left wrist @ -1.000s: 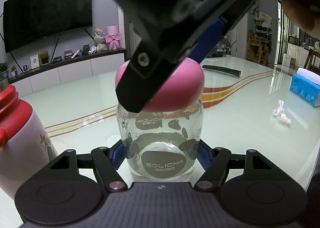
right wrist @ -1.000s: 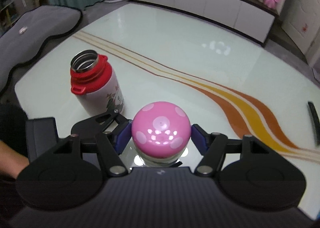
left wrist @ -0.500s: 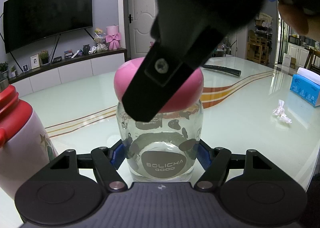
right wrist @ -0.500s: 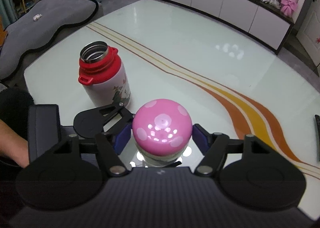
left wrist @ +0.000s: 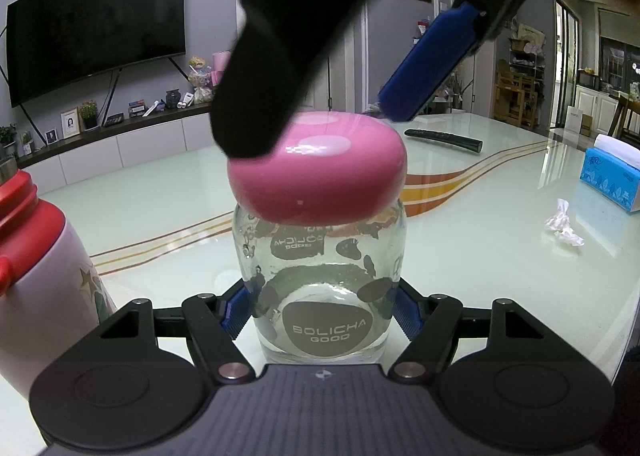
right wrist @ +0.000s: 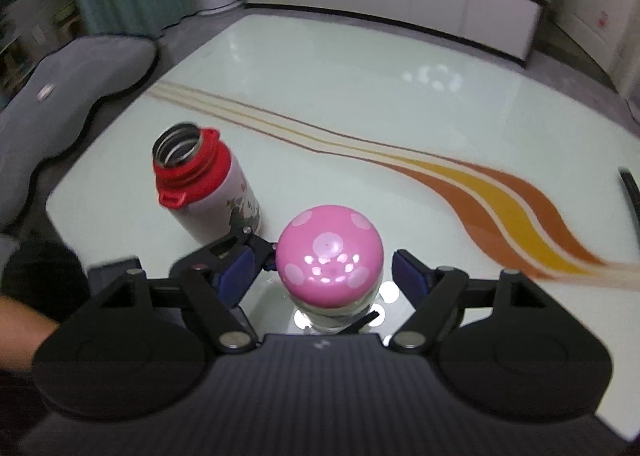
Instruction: Unscrew bottle cap and pour
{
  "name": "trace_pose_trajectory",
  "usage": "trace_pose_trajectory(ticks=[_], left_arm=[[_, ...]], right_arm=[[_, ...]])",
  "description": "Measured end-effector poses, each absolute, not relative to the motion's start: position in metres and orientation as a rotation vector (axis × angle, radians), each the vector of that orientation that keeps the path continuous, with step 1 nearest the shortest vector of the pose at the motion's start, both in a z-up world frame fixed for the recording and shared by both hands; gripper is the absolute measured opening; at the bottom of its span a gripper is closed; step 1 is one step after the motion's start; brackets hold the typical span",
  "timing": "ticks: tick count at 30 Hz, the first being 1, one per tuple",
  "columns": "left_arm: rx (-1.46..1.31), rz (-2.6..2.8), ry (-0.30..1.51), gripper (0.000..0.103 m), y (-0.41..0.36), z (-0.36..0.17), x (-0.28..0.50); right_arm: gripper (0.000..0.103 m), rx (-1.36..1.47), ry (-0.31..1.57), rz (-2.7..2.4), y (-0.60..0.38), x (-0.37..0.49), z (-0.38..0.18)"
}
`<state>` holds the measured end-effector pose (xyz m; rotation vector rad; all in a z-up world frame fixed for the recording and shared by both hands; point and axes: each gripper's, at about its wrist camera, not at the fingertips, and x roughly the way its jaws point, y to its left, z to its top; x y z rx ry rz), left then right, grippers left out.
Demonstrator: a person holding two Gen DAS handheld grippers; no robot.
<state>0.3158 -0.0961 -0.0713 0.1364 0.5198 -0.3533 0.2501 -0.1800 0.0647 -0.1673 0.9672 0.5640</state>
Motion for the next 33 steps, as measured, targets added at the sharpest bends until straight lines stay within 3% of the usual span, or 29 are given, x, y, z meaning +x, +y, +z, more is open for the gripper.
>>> trace_pose_trajectory(ticks=[15, 28, 33], left_arm=[[0.138, -0.346, 0.522, 0.073, -0.112, -0.071, 0.261], [0.14, -0.347, 0.52, 0.074, -0.112, -0.074, 0.248], [0.142, -0.347, 0.52, 0.074, -0.112, -0.073, 0.244]], right_arm=[[0.078, 0.056, 1.051, 0.255, -0.174, 0.25, 0.066], [0.077, 0.028, 1.074, 0.206, -0.158, 0.252, 0.051], [0.068, -0.004, 1.068, 0.191, -0.157, 0.256, 0.049]])
